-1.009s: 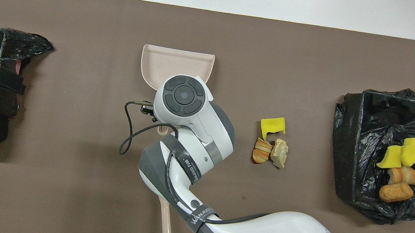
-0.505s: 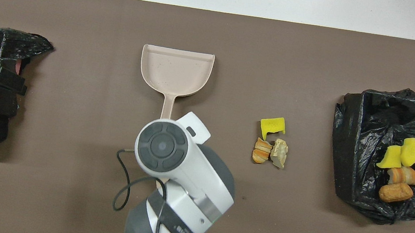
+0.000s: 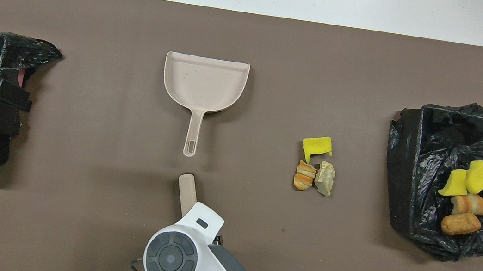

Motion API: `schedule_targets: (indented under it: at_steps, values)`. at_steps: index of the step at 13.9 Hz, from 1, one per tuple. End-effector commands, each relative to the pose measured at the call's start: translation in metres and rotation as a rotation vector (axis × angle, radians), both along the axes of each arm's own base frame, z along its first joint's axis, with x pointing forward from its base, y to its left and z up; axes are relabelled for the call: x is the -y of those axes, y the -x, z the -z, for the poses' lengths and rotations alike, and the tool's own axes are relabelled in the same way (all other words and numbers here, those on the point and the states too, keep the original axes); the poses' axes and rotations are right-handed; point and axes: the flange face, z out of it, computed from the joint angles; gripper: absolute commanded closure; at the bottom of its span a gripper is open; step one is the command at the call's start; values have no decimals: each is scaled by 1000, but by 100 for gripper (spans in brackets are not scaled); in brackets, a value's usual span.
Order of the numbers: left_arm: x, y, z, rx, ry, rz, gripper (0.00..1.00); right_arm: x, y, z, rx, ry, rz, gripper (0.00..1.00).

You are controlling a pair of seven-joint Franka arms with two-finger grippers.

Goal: Sweep and dump trash in bin

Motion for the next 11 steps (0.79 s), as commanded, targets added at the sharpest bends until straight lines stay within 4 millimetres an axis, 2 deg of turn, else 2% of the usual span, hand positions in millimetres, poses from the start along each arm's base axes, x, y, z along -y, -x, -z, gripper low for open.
schedule_targets:
  at_steps: [1,2,5,6,7,8,10,11]
  values:
    - [2,9,-2,-12,12,6,0,14,6,14,-1,-20,-32,0]
    - [2,9,-1,-17,11,6,0,15,7,14,2,-23,-33,0]
    - [6,11,1,-9,12,12,0,8,13,12,4,-26,-40,49]
    - [18,12,8,-15,11,19,0,7,12,11,7,-29,-37,68]
    - [32,8,12,3,9,-4,0,6,14,10,9,-30,-39,92]
    - [45,4,15,32,9,-30,0,6,12,9,11,-30,-39,100]
    - [89,-1,33,54,11,-24,0,7,3,10,9,-21,-37,100]
    - [104,-5,41,70,14,-15,0,6,-1,6,1,-15,-32,100]
